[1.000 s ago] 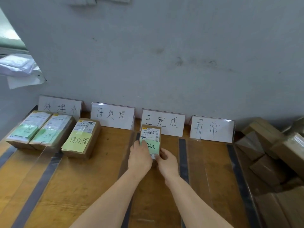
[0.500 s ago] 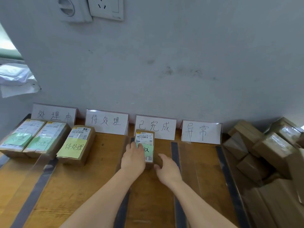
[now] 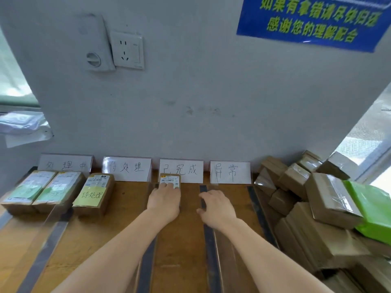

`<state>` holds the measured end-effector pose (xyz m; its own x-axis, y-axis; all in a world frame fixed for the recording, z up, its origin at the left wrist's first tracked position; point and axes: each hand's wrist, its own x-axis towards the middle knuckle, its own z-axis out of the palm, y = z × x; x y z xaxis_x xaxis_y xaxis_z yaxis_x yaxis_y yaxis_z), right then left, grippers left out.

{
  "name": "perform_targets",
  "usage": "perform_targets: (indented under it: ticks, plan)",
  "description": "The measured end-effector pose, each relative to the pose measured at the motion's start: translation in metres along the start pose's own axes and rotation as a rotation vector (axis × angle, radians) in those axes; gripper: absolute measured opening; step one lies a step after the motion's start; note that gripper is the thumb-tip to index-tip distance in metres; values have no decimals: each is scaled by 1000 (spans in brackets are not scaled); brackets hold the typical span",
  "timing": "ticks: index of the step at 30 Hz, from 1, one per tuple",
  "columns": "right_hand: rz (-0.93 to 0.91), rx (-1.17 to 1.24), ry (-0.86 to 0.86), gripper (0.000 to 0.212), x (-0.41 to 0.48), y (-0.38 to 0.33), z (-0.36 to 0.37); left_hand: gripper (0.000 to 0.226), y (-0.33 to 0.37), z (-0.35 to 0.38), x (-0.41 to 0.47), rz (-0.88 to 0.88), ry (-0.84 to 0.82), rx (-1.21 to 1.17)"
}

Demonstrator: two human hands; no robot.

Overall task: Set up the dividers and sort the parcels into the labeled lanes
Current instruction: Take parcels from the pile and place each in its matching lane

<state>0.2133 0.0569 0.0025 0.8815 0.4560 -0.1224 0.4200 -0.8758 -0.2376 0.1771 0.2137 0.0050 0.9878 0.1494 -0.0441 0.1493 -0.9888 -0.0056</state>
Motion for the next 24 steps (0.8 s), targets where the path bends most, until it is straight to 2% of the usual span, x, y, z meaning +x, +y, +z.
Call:
perform_targets:
  ticks: [6, 12, 24]
  plan:
    - [-39, -39, 109, 51, -71, 27, -31, 37, 42, -22, -56, -13, 63, -18]
    - [-21, -101, 120, 53, -155, 77, -49, 34, 102, -38, -121, -3, 126, -74]
    - [273, -83, 88, 48, -283, 163, -59, 35, 211, -38, -186, 228, 105, -185]
